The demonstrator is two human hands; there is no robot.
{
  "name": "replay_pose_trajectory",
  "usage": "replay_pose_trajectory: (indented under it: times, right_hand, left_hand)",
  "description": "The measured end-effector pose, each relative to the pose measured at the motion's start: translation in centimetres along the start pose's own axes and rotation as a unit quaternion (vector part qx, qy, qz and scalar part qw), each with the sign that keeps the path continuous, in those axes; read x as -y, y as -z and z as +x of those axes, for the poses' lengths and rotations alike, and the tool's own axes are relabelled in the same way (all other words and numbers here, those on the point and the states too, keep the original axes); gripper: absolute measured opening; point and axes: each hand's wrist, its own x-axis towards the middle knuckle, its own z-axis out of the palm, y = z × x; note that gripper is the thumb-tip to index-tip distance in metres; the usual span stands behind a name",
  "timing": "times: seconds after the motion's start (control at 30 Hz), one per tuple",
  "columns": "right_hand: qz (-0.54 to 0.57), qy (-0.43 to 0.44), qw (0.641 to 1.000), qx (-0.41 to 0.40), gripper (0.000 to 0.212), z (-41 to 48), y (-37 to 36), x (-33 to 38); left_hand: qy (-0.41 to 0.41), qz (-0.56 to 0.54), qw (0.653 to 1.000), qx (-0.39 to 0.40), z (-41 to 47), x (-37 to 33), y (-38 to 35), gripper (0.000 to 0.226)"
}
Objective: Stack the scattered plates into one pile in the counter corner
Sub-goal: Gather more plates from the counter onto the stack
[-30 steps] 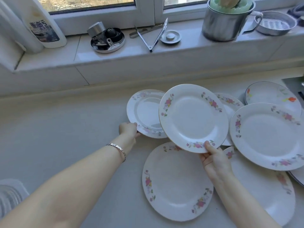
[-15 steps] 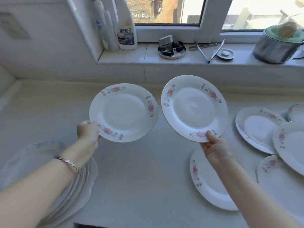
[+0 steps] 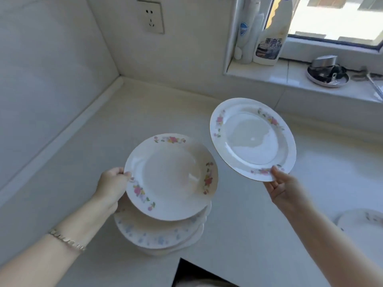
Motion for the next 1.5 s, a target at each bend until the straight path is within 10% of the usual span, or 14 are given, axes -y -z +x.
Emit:
replay_pose_trajectory:
  times: [0.6,0.93,1.13,1.27,1.5]
  right_hand:
    - [-0.132,-0.022,0.990,0.052,0.014,-0.2,-3.0,-3.3]
    - [-0.160,-0.064,0.984,0.044,0.014,-1.0,-2.3,-5.2]
    - [-0.210,-0.059,0.974,0.067,0.016,-1.4,-2.1,-4.9]
    - [-0.280,-0.048,0.955,0.087,0.013,-2.2,-2.8,-4.6]
    - [-0.362,-0.061,0.925,0.100,0.013,-2.8,-3.4,-6.9]
  left_hand:
    - [-0.044,0.150,0.987,0.043,0.7,3.1,4.5,0.012]
    - [-0.136,0.401,0.906,-0.003,-0.3,2.5,4.7,0.016]
    - [-0.121,0.333,0.935,-0.020,-0.4,3.7,4.2,0.018]
    - [-0.080,0.011,0.996,0.024,-1.6,4.3,1.6,0.030]
    - [-0.024,-0.128,0.991,-0.007,-1.8,5.3,0.7,0.045]
